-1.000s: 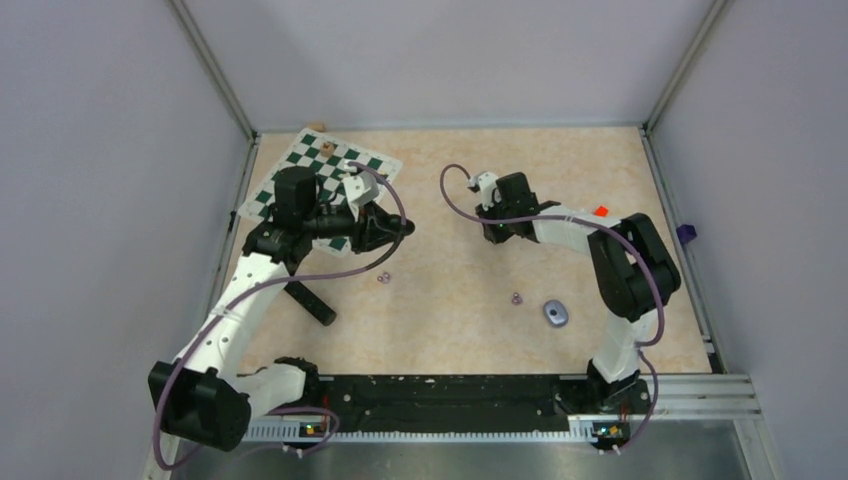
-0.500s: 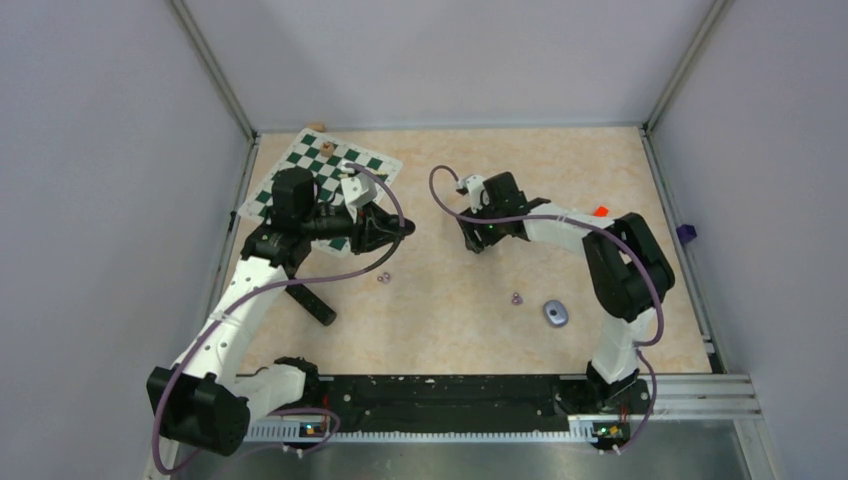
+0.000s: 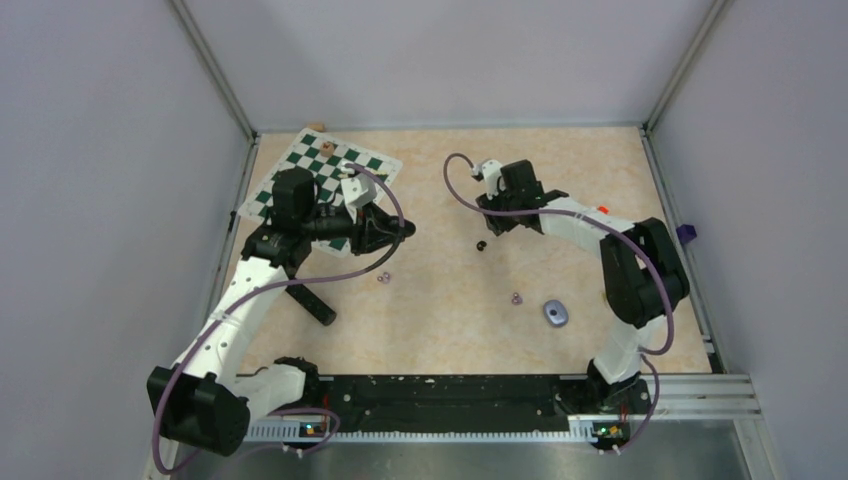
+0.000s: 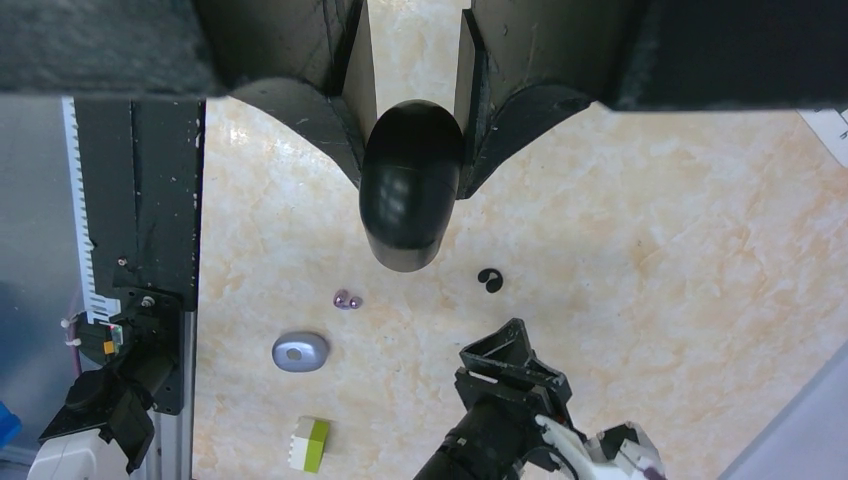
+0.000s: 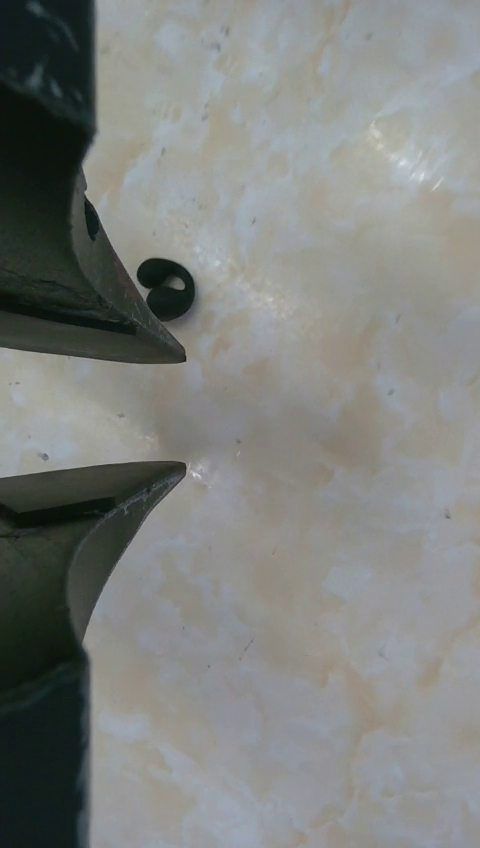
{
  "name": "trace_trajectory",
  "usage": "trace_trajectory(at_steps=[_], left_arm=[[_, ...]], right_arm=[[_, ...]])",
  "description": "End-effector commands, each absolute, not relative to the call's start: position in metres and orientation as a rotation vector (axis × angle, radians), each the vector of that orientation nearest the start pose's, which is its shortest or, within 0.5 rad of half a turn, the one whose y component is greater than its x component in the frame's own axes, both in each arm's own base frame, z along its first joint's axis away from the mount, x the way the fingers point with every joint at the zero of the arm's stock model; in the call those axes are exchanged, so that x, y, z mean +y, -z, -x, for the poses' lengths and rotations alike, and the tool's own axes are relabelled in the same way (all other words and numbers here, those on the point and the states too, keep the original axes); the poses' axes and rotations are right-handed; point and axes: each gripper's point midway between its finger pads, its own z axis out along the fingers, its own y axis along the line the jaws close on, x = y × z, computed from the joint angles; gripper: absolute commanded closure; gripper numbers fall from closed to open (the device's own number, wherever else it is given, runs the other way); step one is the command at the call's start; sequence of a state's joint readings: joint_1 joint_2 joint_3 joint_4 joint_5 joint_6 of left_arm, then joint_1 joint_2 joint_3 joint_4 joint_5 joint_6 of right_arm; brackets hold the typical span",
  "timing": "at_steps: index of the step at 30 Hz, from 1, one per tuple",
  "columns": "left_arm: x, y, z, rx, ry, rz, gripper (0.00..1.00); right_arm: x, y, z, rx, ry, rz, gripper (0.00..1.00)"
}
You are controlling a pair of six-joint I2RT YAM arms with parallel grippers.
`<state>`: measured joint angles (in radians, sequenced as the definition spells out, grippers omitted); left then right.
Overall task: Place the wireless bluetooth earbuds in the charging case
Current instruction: Open the charging case to the charging case.
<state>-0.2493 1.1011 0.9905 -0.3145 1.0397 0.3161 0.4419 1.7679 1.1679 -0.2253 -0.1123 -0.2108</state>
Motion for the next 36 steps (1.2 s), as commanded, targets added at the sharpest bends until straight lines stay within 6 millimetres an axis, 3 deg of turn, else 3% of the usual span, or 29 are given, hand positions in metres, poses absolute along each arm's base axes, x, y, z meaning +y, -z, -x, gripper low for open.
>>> trace_trajectory(at_steps=[1,7,11,20,25,28,36], left_arm=[[-0.214,-0.286,-0.242,1.456,0.983,-1.141,1.0],[-0.214,-0.285,-0.241,1.454,0.994,-1.146,1.0],[-0.215,-0.285,-0.241,1.454,1.01,-1.149,1.0],[-0.216,-0.283,-0.239,1.456,1.024,-1.15,1.0],[-0.216,-0.282,-0.238,1.454,1.025,-1.151,1.0],[-0.215,-0.282,-0.238,1.452,1.022,-1.15,1.0],[-0.216,-0.279,-0.239,1.453,1.026,-1.151,1.0]], right_arm=[[0.187,-0.051,-0.411,2.296,-0.095,0.887,0.62],[0.187,-0.039,-0.395,2.333,-0.123,0.995,0.61],[0.189,-0.037,-0.381,2.304,-0.15,1.14,0.55],[0.217,-0.028,-0.349,2.202,-0.243,1.309,0.48],[0.231,-0.024,-0.352,2.174,-0.18,1.306,0.44],[0.23,-0.023,-0.363,2.159,-0.077,1.27,0.4],[0.24,-0.043,-0.391,2.058,-0.004,1.221,0.26]])
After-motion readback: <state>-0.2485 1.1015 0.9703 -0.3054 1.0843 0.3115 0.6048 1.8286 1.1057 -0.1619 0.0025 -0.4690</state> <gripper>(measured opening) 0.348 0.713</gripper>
